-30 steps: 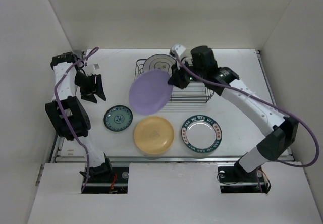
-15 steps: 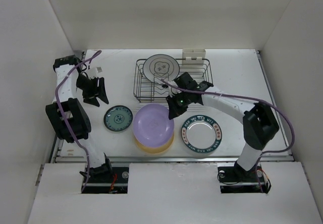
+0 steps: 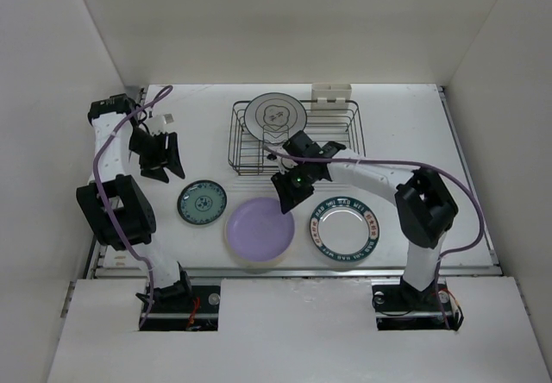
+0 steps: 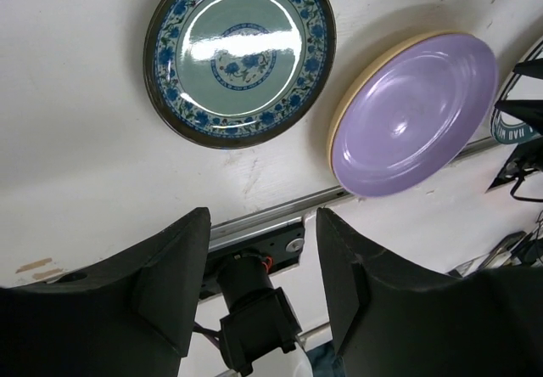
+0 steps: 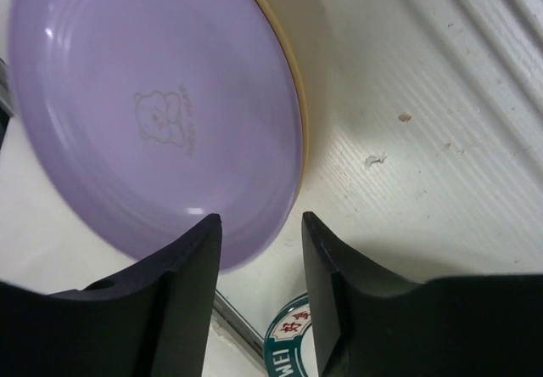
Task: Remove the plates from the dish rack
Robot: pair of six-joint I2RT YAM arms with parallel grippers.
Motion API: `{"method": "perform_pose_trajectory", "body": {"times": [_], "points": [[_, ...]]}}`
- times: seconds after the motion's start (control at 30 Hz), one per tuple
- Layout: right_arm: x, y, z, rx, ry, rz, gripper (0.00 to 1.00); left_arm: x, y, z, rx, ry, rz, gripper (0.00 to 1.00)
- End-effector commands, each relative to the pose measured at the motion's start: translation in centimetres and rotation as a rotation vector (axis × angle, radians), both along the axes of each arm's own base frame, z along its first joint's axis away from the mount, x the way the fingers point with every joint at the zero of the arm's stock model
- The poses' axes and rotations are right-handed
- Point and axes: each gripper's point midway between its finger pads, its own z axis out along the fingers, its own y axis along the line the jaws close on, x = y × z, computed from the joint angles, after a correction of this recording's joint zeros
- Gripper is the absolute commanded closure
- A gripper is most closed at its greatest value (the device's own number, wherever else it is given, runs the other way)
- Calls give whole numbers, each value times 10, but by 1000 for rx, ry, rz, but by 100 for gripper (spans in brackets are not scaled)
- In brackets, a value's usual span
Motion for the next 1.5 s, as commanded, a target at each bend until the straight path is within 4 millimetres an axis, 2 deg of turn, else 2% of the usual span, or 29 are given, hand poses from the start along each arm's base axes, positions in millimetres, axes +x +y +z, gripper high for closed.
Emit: {"method": "perform_pose_trajectory", "body": {"times": [0.0, 0.17, 0.23, 0.27, 0.33, 0.4, 0.47, 0.5, 0.53, 0.57, 0.6, 0.63, 0.67, 0.7, 0.73, 0.77, 0.8, 0.87, 0.9, 0.97, 1.03, 1.17, 1.2, 1.23, 1.27, 1.3, 1.4, 1.43, 1.47], "points": [[2, -3, 21, -36, -60, 7, 51, -11, -2, 17, 11, -19, -18, 50], [17, -17, 72, -43, -210, -44, 40, -5, -1, 22, 26, -40, -27, 49], [34, -15, 123, 11, -337, -77, 36, -2, -3, 22, 27, -43, -36, 48], [34, -16, 128, 17, -354, -67, 34, 2, -1, 23, 38, -48, -36, 48], [52, -14, 171, 65, -486, -99, 30, 9, -11, 30, 41, -67, -64, 48], [75, -15, 199, 84, -604, -129, 23, 17, -22, 34, 52, -79, -114, 48], [105, -9, 229, 131, -719, -155, 16, 30, -30, 49, 85, -150, -152, 48], [117, -9, 237, 137, -755, -169, 13, 35, -32, 50, 103, -152, -160, 48], [138, -17, 254, 144, -811, -215, 9, 44, -41, 52, 105, -182, -189, 46], [159, -13, 250, 148, -834, -231, 6, 52, -44, 60, 120, -225, -185, 46], [175, -15, 252, 143, -858, -242, 1, 59, -47, 56, 118, -225, -184, 46], [195, -25, 253, 137, -871, -279, 1, 67, -50, 57, 123, -237, -167, 45], [218, -20, 248, 129, -886, -286, 0, 72, -50, 62, 124, -255, -156, 45], [232, -20, 263, 137, -935, -285, 0, 77, -52, 59, 109, -239, -139, 45], [240, -16, 241, 101, -918, -261, 0, 80, -52, 58, 109, -241, -139, 45], [252, -17, 247, 97, -948, -259, 0, 80, -54, 59, 98, -238, -130, 45], [267, -14, 223, 58, -945, -221, 0, 83, -54, 56, 98, -233, -131, 45], [279, -10, 212, 70, -949, -192, 0, 82, -54, 50, 95, -212, -131, 45], [288, -11, 197, 70, -931, -188, 0, 80, -54, 45, 94, -194, -132, 44], [299, -6, 204, 120, -974, -174, 1, 79, -52, 40, 103, -183, -131, 44], [309, 1, 194, 158, -981, -157, 6, 75, -51, 33, 111, -155, -131, 44], [313, 7, 195, 187, -996, -146, 31, 72, -47, 24, 131, -136, -138, 44], [312, 9, 195, 195, -993, -137, 43, 70, -47, 21, 130, -124, -138, 44], [310, 8, 181, 180, -967, -132, 51, 70, -47, 21, 130, -124, -138, 44], [308, 6, 194, 190, -1000, -129, 58, 68, -45, 18, 138, -110, -138, 44], [307, 2, 197, 175, -1020, -125, 74, 68, -45, 21, 139, -119, -138, 44], [301, -11, 206, 140, -1081, -130, 88, 67, -46, 16, 132, -118, -156, 44], [300, -15, 209, 125, -1099, -127, 96, 67, -48, 17, 123, -119, -157, 44], [297, -17, 204, 112, -1099, -114, 98, 67, -48, 13, 121, -108, -158, 44]]}}
